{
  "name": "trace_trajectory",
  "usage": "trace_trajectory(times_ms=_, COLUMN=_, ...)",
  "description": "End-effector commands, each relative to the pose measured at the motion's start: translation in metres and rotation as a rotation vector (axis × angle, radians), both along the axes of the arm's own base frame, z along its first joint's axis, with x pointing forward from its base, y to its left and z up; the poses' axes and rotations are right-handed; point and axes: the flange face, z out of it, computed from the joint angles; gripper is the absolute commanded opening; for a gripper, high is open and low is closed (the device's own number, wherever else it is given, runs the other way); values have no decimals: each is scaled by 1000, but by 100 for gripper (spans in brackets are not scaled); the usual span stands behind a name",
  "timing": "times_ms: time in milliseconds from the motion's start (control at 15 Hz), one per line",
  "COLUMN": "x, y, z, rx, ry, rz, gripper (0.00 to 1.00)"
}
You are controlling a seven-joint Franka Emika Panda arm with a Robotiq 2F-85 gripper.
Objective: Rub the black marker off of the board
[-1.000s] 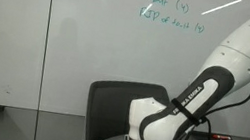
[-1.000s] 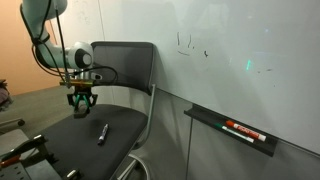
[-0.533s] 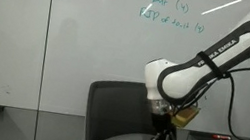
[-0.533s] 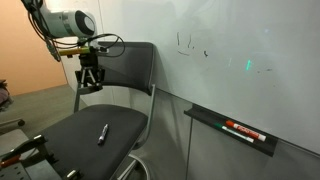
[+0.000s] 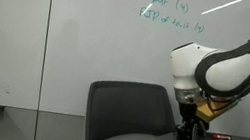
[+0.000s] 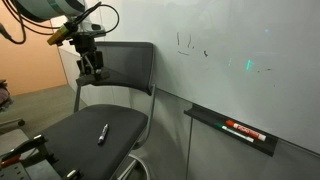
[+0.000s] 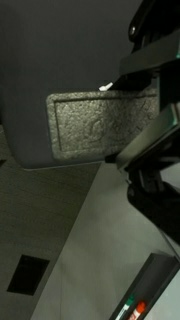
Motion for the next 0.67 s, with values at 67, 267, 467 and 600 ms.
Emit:
trace_trajectory(times_ms=67, x=-23, y=-41, z=28, rx=-32, ry=-225, rz=-46, gripper=33)
trace_trajectory(times_ms=267, x=-16, y=-69, z=54, rx=-57, ry=-358, rz=-48, gripper=33)
trace_trajectory(times_ms=467, x=2, y=-90, z=82, rx=-81, ry=-497, rz=-15, gripper=33)
trace_trajectory(times_ms=600, x=16, y=-101, z=93, rx=-85, ry=-592, rz=9, gripper=33)
